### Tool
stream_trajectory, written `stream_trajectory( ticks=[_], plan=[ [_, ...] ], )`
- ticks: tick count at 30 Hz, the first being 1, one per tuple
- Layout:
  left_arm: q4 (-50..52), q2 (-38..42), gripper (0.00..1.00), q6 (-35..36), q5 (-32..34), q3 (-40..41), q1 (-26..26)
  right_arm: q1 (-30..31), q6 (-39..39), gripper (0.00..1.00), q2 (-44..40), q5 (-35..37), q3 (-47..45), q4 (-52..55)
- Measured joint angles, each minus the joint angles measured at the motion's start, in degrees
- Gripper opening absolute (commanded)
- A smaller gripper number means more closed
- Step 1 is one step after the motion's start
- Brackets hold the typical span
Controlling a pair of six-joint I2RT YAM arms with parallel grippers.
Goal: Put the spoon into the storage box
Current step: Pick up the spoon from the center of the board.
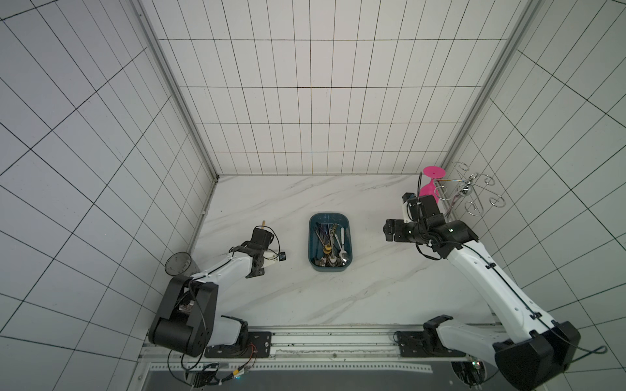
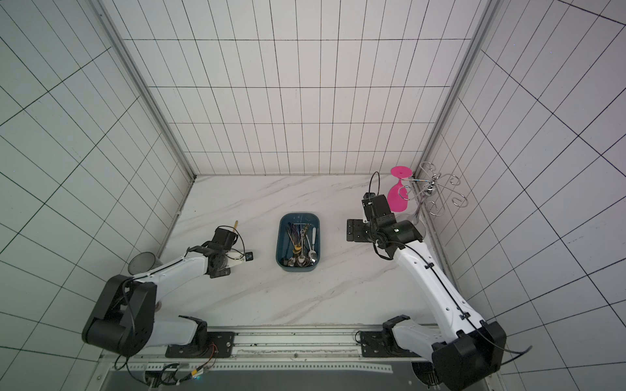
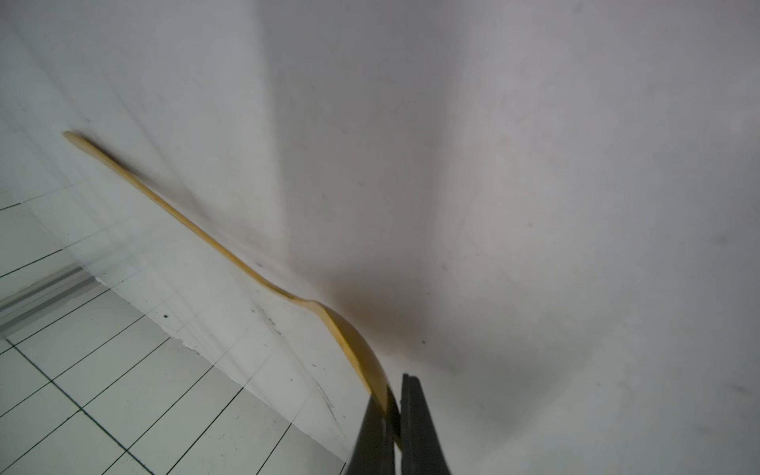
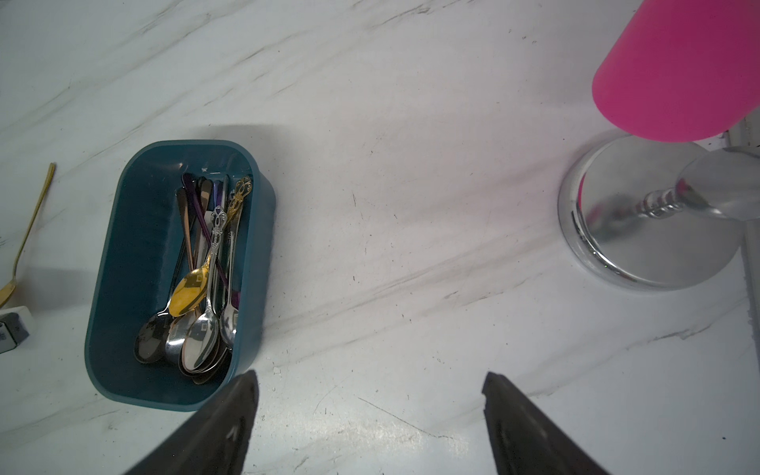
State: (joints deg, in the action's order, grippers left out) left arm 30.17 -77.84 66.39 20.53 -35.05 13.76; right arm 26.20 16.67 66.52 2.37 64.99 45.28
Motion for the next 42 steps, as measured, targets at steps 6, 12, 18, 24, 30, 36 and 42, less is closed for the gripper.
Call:
stream_trajectory(
  ticks=[6,12,18,24,30,36,42],
  plan=[
    [3.65,3.21,0.00,0.33,-3.08,-1.46,0.00,0.00,-0.13,0.89,0.00,0.00,0.00,0.00],
    [8.39,7.76,0.00,0.79,-6.58,-4.81,0.02,0.00,0.11,0.89,0.00,-0.68,0.02,-0.02],
    [9.22,13.35,0.00,0.94,-9.64,-7.19,0.61,-0.13,4.72,0.99,0.59,-5.49,0.04,-1.46],
    [8.72,17.53,0.00,0.42,-11.39,-7.91,5.90,-0.35,13.38,1.00,3.15,-15.28,0.04,-8.13],
    [6.97,18.78,0.00,-3.26,-12.44,-8.92,16.50,-0.35,20.63,0.99,5.86,-22.18,0.04,-14.60],
    [3.82,14.05,0.00,-14.36,-9.88,-12.70,28.81,-0.37,20.90,0.99,4.96,-22.77,0.04,-15.21],
    [4.04,9.79,0.00,-32.11,-11.02,-17.38,30.95,-1.18,17.14,0.98,0.85,-20.76,0.04,-12.22]
  ],
)
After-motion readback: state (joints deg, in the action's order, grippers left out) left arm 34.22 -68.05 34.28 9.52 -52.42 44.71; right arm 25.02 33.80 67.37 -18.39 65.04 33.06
